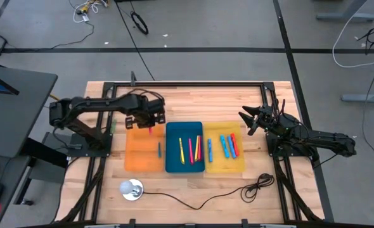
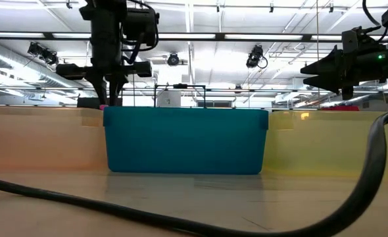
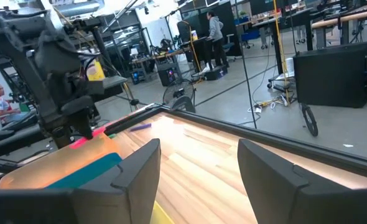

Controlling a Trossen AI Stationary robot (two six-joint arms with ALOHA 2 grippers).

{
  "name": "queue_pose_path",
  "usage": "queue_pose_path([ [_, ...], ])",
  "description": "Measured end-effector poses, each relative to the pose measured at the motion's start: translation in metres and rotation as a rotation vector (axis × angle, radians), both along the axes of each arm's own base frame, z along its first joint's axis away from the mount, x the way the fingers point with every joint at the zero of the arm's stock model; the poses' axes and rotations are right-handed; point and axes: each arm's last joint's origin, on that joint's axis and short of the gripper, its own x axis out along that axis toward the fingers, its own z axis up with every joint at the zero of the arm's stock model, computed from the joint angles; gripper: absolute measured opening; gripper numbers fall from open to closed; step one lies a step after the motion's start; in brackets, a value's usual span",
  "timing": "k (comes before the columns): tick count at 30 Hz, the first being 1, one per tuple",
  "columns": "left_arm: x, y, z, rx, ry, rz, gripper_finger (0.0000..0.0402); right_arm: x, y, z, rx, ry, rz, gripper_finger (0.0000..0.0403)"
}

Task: Pick & Place Markers
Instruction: Put the small pink pen into the orange bin

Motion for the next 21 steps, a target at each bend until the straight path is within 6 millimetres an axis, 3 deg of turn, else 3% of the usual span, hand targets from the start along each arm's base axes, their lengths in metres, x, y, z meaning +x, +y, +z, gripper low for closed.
queue_pose_path([
  [21, 0.008, -0.065, -0.004, -0.042, -0.01, -0.061, 0.0038, 0.0, 0.0, 0.0, 0.0, 0.0, 0.0, 0.0215],
])
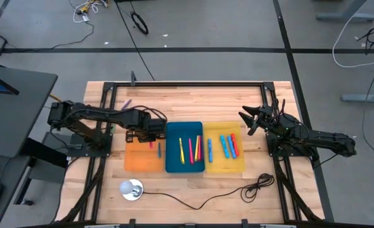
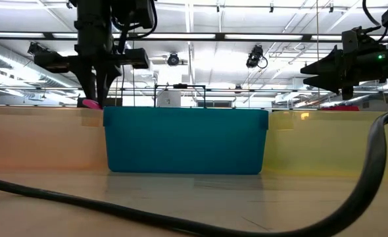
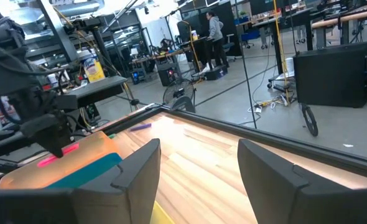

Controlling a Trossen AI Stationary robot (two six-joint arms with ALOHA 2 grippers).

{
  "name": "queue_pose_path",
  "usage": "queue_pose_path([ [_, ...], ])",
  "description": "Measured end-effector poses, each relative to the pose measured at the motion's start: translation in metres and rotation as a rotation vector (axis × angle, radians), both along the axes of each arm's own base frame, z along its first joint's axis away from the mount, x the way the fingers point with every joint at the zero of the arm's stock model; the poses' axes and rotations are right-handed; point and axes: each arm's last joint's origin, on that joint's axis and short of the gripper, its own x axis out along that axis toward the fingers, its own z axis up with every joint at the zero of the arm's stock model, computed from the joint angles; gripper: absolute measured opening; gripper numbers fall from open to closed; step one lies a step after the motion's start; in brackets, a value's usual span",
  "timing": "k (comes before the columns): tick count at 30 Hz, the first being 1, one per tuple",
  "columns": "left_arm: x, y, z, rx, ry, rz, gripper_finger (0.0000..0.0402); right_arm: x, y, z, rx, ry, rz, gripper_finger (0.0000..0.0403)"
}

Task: Pick & Place Markers
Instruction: Put the small pink pen into the orange bin

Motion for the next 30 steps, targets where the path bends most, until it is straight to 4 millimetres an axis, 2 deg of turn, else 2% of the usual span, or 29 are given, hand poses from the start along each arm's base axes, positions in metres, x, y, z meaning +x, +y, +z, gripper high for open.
queue_pose_path([
  [8, -0.002, -0.009, -0.004, -0.004, 0.008, -0.018, 0.0038, 0.0, 0.0, 0.0, 0.0, 0.0, 0.0, 0.0215],
  [20, -0.005, -0.009, -0.04, -0.019, 0.043, -0.005, 0.0039, 0.0, 0.0, 0.0, 0.0, 0.0, 0.0, 0.0215],
  [30, 0.011, -0.007, -0.067, -0.032, 0.067, -0.037, 0.0041, 0.0, 0.0, 0.0, 0.0, 0.0, 0.0, 0.0215],
])
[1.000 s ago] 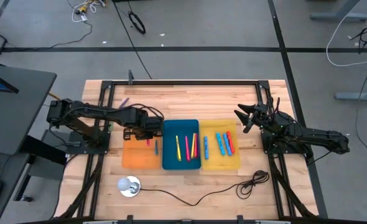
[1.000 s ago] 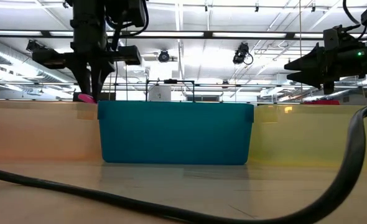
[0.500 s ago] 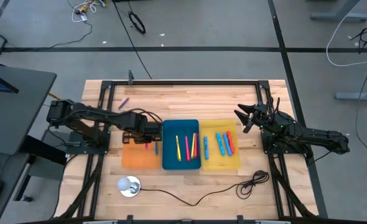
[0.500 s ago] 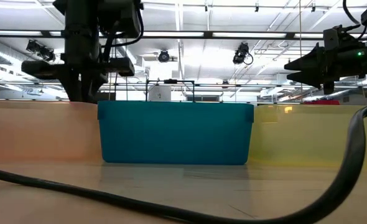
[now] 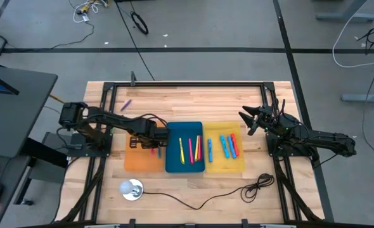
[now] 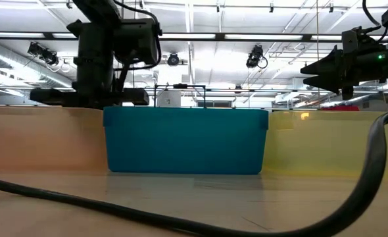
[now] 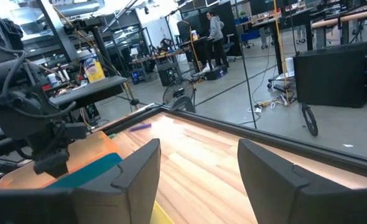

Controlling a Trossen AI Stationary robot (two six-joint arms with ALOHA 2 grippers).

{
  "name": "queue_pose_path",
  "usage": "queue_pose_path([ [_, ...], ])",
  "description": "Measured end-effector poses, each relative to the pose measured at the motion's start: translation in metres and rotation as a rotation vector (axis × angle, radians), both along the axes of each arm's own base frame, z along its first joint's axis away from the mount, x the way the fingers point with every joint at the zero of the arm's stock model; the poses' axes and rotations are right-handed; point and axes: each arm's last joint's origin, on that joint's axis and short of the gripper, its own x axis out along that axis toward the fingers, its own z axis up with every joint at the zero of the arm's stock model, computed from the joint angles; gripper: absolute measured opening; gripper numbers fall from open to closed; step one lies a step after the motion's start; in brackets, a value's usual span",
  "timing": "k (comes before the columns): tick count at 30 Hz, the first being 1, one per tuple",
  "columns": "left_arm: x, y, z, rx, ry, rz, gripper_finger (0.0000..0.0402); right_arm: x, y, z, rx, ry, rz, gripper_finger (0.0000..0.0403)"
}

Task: Pick & Place Markers
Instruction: Put the small pink pen into the orange bin, then put the small violet pen into the orange bin

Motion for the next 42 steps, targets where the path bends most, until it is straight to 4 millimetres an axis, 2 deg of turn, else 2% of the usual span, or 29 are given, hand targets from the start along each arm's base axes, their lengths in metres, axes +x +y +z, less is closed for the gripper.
queue_pose_path([
  [9, 0.005, 0.001, -0.011, -0.002, 0.015, 0.023, 0.0053, 0.0, 0.0, 0.0, 0.0, 0.0, 0.0, 0.0215],
  [22, 0.004, 0.0, -0.011, -0.028, 0.021, 0.003, 0.0201, 0.0, 0.0, 0.0, 0.0, 0.0, 0.0, 0.0215],
  [27, 0.003, 0.0, -0.003, -0.041, -0.005, -0.036, 0.0238, 0.0, 0.0, 0.0, 0.0, 0.0, 0.0, 0.0215],
  [36, -0.006, 0.001, 0.023, -0.004, -0.086, -0.224, 0.0248, 0.0, 0.0, 0.0, 0.0, 0.0, 0.0, 0.0215],
  [42, -0.011, 0.014, 0.037, 0.038, -0.149, -0.425, 0.0248, 0.0, 0.0, 0.0, 0.0, 0.0, 0.0, 0.0215],
])
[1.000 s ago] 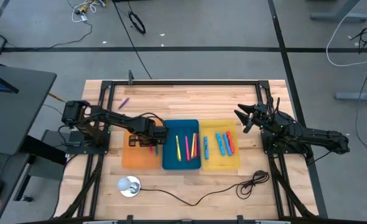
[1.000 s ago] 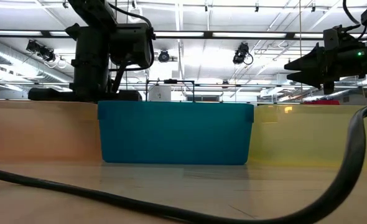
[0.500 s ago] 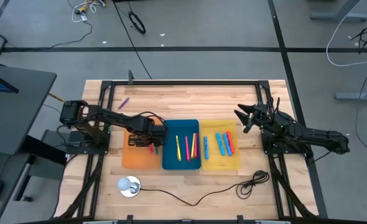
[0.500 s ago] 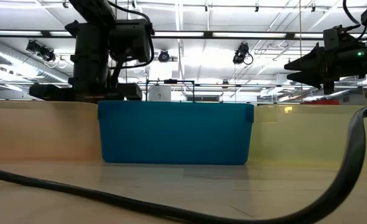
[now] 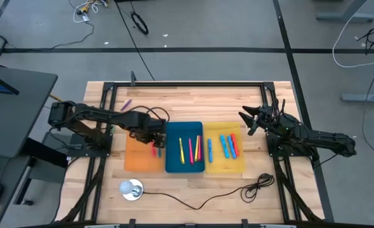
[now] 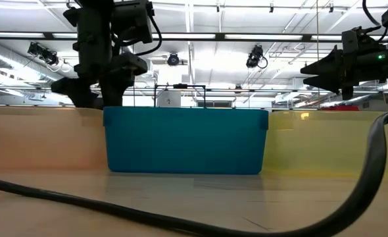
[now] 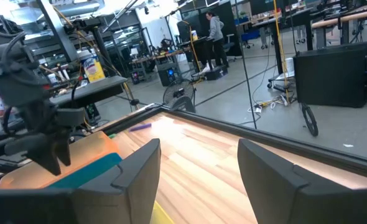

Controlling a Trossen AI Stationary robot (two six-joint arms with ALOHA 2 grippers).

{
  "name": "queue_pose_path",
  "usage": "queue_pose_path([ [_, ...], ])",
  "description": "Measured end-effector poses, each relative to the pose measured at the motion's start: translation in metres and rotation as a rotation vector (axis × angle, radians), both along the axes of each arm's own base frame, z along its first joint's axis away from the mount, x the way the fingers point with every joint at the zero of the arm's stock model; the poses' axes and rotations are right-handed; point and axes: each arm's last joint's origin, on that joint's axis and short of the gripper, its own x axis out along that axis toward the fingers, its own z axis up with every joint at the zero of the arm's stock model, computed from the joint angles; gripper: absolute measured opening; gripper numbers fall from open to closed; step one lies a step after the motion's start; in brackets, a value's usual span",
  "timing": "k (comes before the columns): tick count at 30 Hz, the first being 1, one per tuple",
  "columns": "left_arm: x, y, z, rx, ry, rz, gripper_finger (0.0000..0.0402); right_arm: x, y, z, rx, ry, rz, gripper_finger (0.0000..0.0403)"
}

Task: Pick & Place Markers
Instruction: Put the small violet pen into the orange bin

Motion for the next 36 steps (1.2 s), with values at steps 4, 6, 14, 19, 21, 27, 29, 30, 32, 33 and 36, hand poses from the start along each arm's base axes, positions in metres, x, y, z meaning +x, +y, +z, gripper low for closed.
queue_pose_path([
  [4, -0.004, 0.013, 0.007, -0.008, -0.038, -0.072, 0.0248, 0.0, 0.0, 0.0, 0.0, 0.0, 0.0, 0.0215],
  [6, -0.006, 0.02, 0.01, -0.019, -0.054, -0.087, 0.0248, 0.0, 0.0, 0.0, 0.0, 0.0, 0.0, 0.0215],
  [14, -0.012, 0.056, 0.034, 0.027, -0.076, -0.188, 0.0248, 0.0, 0.0, 0.0, 0.0, 0.0, 0.0, 0.0215],
  [19, -0.015, 0.084, 0.058, 0.119, -0.09, -0.218, 0.0248, 0.0, 0.0, 0.0, 0.0, 0.0, 0.0, 0.0215],
  [21, -0.016, 0.094, 0.067, 0.17, -0.104, -0.239, 0.0248, 0.0, 0.0, 0.0, 0.0, 0.0, 0.0, 0.0215],
  [27, -0.023, 0.122, 0.085, 0.251, -0.13, -0.235, 0.0248, 0.0, 0.0, 0.0, 0.0, 0.0, 0.0, 0.0215],
  [29, -0.028, 0.13, 0.087, 0.259, -0.123, -0.22, 0.0248, 0.0, 0.0, 0.0, 0.0, 0.0, 0.0, 0.0215],
  [30, -0.03, 0.134, 0.088, 0.264, -0.12, -0.215, 0.0248, 0.0, 0.0, 0.0, 0.0, 0.0, 0.0, 0.0215],
  [32, -0.036, 0.141, 0.088, 0.27, -0.107, -0.214, 0.0248, 0.0, 0.0, 0.0, 0.0, 0.0, 0.0, 0.0215],
  [33, -0.039, 0.144, 0.087, 0.269, -0.097, -0.213, 0.0248, 0.0, 0.0, 0.0, 0.0, 0.0, 0.0, 0.0215],
  [36, -0.05, 0.154, 0.086, 0.249, -0.065, -0.171, 0.0248, 0.0, 0.0, 0.0, 0.0, 0.0, 0.0, 0.0215],
])
